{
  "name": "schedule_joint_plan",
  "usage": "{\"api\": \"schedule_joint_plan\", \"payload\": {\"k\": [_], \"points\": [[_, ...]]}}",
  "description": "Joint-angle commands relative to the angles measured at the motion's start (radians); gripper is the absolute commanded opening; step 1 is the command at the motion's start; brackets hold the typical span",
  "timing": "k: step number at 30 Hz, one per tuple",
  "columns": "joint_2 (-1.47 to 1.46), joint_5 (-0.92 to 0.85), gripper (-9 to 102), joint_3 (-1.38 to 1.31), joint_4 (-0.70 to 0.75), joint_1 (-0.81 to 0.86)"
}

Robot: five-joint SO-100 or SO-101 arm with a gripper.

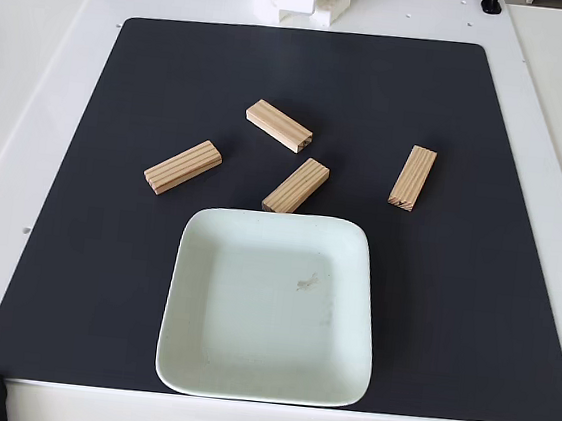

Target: Pick up the wooden block and place them on the plate.

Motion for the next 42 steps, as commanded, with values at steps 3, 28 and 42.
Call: {"api": "schedule_joint_plan", "payload": {"k": [3, 28, 42], "points": [[-0.020, -0.216, 5, 0.011, 0.003, 0.138], [-0.416, -0.342, 29, 0.040, -0.040, 0.272], [-0.730, -0.350, 51, -0.140, -0.230, 0.201]]}}
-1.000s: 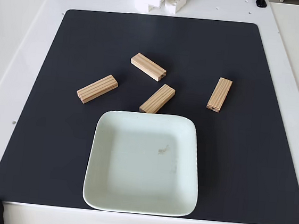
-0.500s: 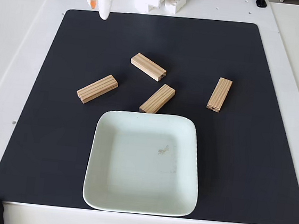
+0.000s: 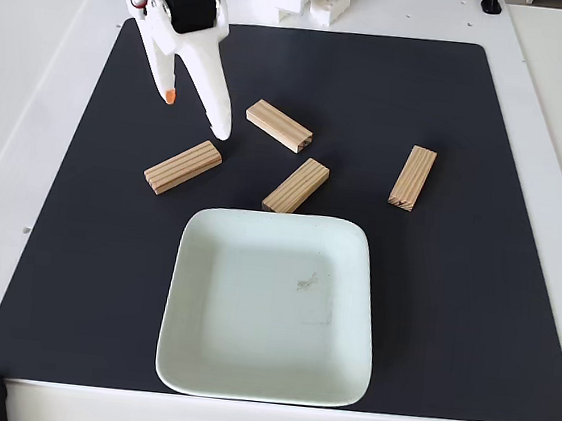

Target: Pick up the wooden block and place them on the plate.

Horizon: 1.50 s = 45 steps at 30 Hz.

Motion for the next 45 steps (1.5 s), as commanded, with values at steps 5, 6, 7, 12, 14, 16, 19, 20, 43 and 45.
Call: {"api": "schedule_joint_plan", "payload": {"k": [5, 6, 7, 12, 14, 16, 19, 20, 43, 45], "points": [[-0.074, -0.026, 51, -0.078, -0.020, -0.008], [-0.084, -0.031, 51, -0.078, -0.017, -0.009], [-0.094, -0.034, 51, -0.078, -0.012, -0.009], [-0.126, -0.040, 51, -0.077, -0.020, -0.003], [-0.141, -0.040, 51, -0.077, -0.020, -0.003], [-0.158, -0.041, 51, -0.077, -0.020, 0.000], [-0.178, -0.043, 51, -0.078, -0.020, 0.002], [-0.184, -0.043, 51, -0.078, -0.020, 0.003], [-0.264, -0.080, 51, -0.046, -0.155, 0.035], [-0.264, -0.080, 51, -0.046, -0.155, 0.035]]}}
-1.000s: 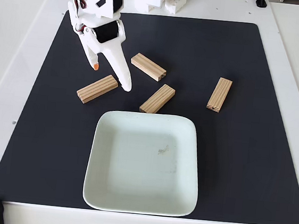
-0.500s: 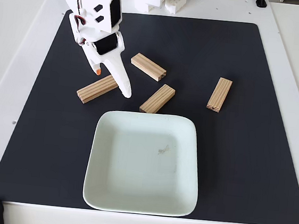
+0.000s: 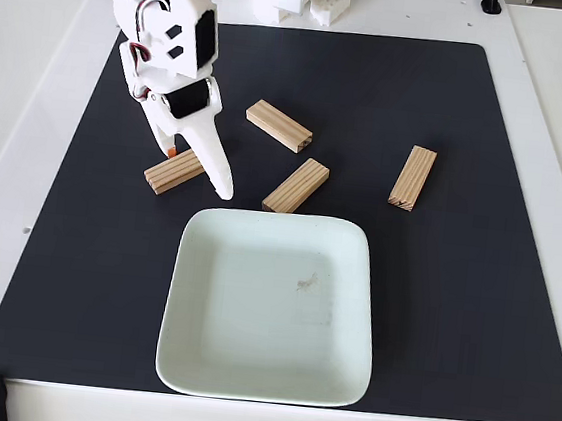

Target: Pick up the wooden block and place them on the plate.

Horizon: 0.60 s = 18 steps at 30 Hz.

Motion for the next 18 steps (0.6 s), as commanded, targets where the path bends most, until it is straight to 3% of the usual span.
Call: {"api": "schedule_joint_plan", "payload": {"k": [1, 7, 14, 18], "points": [[0.008, -0.006, 51, -0.012, -0.009, 0.003], [0.002, -0.002, 51, 0.008, -0.011, -0.009], [0.006, -0.006, 51, 0.107, -0.149, -0.011], [0.006, -0.008, 51, 0.117, -0.155, -0.017]]}}
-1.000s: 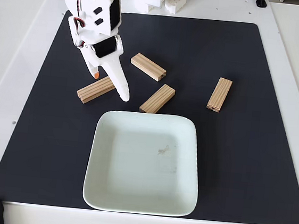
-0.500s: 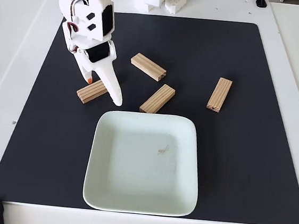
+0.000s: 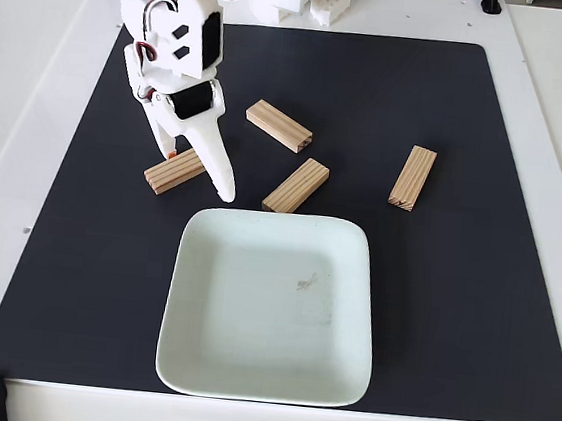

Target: Pick up the wooden block and place them on the plate.

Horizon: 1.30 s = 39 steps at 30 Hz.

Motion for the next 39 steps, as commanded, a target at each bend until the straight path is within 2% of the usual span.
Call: {"api": "schedule_joint_plan", "payload": {"k": [1, 24, 29, 39], "points": [[0.008, -0.008, 51, 0.008, -0.025, -0.018], [0.015, 0.006, 51, 0.089, -0.012, -0.060], [0.014, 0.051, 51, 0.075, 0.049, -0.077], [0.015, 0.048, 51, 0.087, 0.049, -0.092]]}}
